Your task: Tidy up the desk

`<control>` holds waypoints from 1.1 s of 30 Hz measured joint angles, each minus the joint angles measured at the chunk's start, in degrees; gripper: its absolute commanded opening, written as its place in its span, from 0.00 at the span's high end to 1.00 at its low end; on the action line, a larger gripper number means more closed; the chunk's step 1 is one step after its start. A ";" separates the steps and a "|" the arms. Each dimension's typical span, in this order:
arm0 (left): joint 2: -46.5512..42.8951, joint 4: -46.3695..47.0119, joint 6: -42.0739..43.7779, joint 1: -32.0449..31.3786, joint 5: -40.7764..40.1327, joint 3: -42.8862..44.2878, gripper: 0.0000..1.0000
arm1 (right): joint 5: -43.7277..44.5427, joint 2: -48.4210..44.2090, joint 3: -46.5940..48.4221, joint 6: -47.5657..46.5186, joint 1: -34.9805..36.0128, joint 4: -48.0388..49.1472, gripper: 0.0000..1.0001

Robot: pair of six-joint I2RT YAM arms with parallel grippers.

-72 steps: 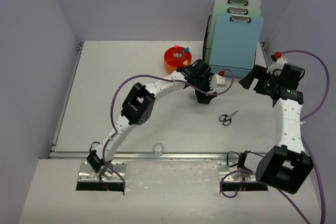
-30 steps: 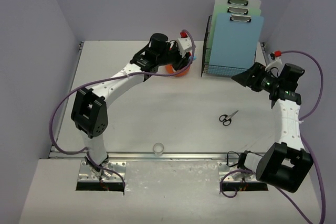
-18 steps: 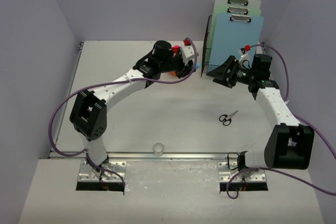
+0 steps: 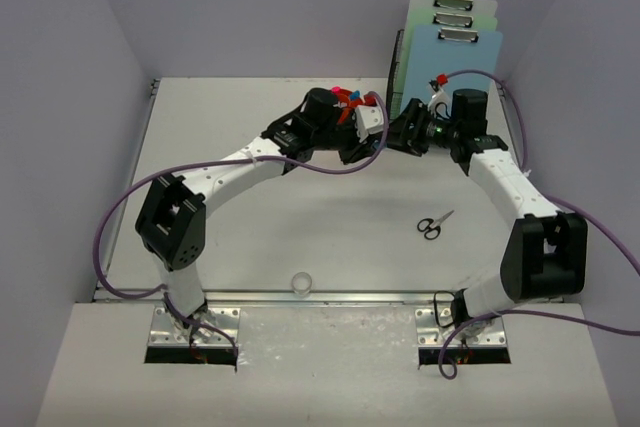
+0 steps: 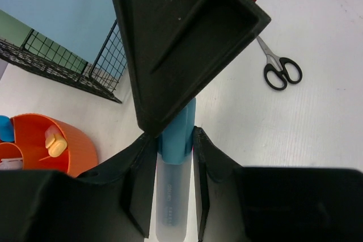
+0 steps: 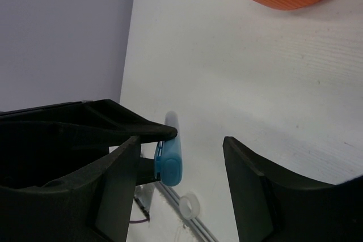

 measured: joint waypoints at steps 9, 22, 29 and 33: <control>0.00 -0.49 0.94 0.00 -0.23 -0.20 1.00 | 0.67 0.33 0.00 -2.64 0.78 -1.60 0.58; -0.01 -1.05 1.06 -0.02 -0.96 -0.88 0.38 | -1.60 0.58 0.69 -5.89 1.50 -3.00 1.00; -4.05 -1.59 -1.66 2.57 -3.72 -5.18 0.00 | 0.52 3.90 9.16 -11.86 1.52 -8.99 1.00; -9.96 -3.18 -6.67 9.37 -3.86 -7.59 0.00 | 5.81 4.51 15.05 -17.76 1.54 -11.52 1.00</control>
